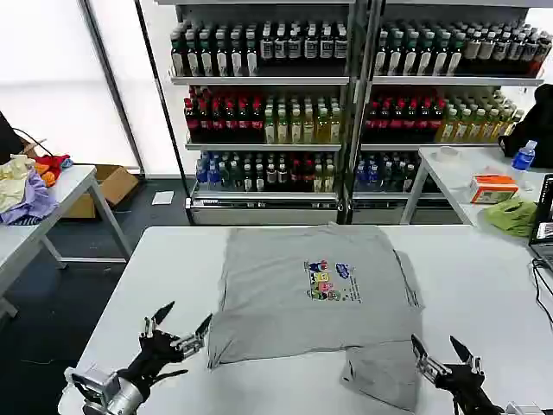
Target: Fold and organize the clothes.
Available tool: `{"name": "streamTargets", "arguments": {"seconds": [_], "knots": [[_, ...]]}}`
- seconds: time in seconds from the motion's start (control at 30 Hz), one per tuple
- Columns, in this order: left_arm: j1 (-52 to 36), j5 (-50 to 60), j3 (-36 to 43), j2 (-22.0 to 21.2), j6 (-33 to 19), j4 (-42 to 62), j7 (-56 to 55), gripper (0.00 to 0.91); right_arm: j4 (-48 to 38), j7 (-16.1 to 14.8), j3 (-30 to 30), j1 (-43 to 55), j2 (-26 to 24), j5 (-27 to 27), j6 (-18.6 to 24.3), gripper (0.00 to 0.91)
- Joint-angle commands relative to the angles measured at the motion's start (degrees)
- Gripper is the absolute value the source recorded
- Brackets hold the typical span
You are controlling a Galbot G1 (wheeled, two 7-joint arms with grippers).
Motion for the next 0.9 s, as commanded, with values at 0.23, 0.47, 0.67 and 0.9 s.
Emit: {"name": "streamTargets", "arguments": {"seconds": [0.23,0.47,0.67,0.9], "knots": [[0.32,-6.46,8.69,9.48,9.11,3.67,-8.26,0.907,2.97,8.47,-8.37,-4.11,0.71,-2.49,-8.02,0.907],[-3.36,-6.23,11.35,6.87,9.13,6.76,-9.11,0.907,0.13,8.52,-11.25,-0.45,2.37,-5.73,-8.02,0.907],[-5.43,-5.42,12.65,4.4,9.11,8.07,-9.07,0.907,-0.64,7.17,-13.43,-0.4,2.52,-8.97,-8.01,0.242],[-5.78,-5.43,13.02,2.86,9.08,8.54,-9.37,0.333,-0.93,6.91,-14.2,-0.57,3.21,-8.99,-7.95,0.0]]}}
